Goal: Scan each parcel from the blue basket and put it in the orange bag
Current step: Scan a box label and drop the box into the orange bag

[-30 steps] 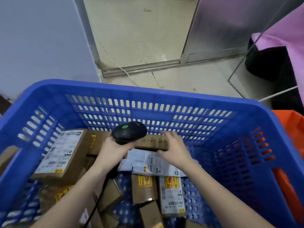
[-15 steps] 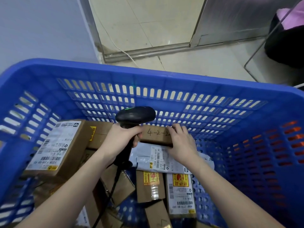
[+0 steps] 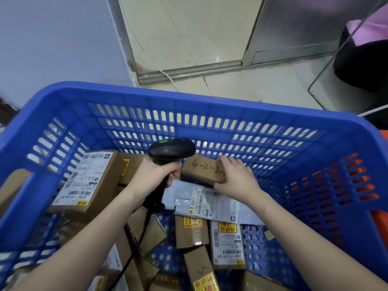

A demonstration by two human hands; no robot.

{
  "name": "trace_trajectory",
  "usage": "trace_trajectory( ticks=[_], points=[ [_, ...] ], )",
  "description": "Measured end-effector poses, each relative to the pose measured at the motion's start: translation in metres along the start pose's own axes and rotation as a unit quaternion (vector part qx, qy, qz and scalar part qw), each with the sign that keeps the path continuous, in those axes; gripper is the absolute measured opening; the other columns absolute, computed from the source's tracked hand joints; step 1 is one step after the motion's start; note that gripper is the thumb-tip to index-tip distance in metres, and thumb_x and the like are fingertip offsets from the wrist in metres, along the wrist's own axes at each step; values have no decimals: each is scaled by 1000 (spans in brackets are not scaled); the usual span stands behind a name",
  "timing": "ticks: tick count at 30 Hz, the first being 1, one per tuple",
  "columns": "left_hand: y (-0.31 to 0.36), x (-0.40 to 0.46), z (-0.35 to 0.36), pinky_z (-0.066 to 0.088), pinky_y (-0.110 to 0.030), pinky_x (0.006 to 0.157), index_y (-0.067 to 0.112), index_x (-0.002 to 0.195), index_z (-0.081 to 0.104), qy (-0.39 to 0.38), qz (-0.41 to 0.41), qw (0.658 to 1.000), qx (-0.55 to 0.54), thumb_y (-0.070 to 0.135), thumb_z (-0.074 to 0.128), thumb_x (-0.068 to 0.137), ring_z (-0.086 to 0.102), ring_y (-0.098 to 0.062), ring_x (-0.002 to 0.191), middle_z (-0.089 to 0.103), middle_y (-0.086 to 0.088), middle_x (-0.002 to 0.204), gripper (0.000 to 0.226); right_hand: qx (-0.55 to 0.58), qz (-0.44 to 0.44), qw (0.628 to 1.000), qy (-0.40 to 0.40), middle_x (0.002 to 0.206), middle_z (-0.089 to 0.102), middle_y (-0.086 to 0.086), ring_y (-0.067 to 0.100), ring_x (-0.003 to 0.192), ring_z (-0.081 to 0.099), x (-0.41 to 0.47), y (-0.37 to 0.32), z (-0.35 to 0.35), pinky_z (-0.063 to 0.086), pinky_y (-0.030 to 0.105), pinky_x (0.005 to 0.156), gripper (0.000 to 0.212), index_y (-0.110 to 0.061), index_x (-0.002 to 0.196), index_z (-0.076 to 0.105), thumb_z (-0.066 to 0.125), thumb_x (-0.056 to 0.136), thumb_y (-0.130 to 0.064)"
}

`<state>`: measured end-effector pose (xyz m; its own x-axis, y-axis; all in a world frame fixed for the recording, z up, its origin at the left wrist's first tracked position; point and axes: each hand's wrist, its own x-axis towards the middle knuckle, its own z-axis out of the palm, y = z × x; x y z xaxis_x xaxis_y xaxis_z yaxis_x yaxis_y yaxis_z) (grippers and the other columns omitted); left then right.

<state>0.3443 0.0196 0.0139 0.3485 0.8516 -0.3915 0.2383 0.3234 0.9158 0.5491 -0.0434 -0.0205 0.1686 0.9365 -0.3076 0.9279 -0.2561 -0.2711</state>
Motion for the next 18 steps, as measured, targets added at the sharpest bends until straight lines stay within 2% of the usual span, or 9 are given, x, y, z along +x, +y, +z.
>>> trace_trajectory(
  ticks=[5, 9, 12, 14, 16, 18],
  points=[
    [35, -24, -4, 42, -27, 50, 4, 74, 65, 3, 4, 1000, -23, 9, 68, 83, 48, -17, 48, 59, -6, 57, 11, 1, -30, 999, 33, 122, 51, 2, 22, 112, 44, -23, -13, -55, 41, 39, 90, 59, -20, 127, 41, 67, 78, -39],
    [81, -52, -5, 42, -23, 50, 5, 78, 67, 23, 42, 999, 1, 12, 69, 82, 50, -13, 42, 57, 1, 47, 8, 14, -47, 997, 61, 123, 51, -1, 20, 114, 45, -56, -26, -103, 41, 38, 93, 61, -22, 130, 40, 67, 78, -39],
    [116, -79, -11, 46, -29, 57, 5, 90, 70, 32, 80, 996, -23, 13, 72, 80, 56, -16, 46, 59, -7, 62, 12, 25, -61, 994, 93, 118, 52, -3, 18, 109, 47, -85, -36, -138, 42, 35, 88, 59, -23, 129, 41, 66, 78, -40],
    [138, -100, -13, 49, -28, 56, 8, 94, 71, 37, 110, 992, -41, 11, 70, 82, 58, -16, 49, 62, -7, 75, 12, 46, -70, 990, 111, 115, 53, -5, 17, 106, 49, -109, -42, -161, 44, 34, 85, 58, -25, 128, 42, 66, 78, -41],
    [157, -124, -14, 50, -24, 52, 8, 99, 70, 40, 131, 989, -62, 8, 67, 84, 61, -14, 49, 65, -2, 77, 15, 83, -75, 985, 129, 117, 54, -7, 15, 106, 51, -134, -46, -183, 47, 35, 84, 59, -25, 129, 43, 68, 78, -42],
    [171, -147, -15, 53, -24, 54, 5, 103, 67, 34, 143, 986, -78, 8, 67, 84, 64, -14, 52, 67, -1, 78, 19, 124, -83, 977, 154, 117, 54, -6, 13, 103, 53, -161, -50, -203, 48, 30, 79, 59, -23, 129, 45, 71, 78, -39]
  ],
)
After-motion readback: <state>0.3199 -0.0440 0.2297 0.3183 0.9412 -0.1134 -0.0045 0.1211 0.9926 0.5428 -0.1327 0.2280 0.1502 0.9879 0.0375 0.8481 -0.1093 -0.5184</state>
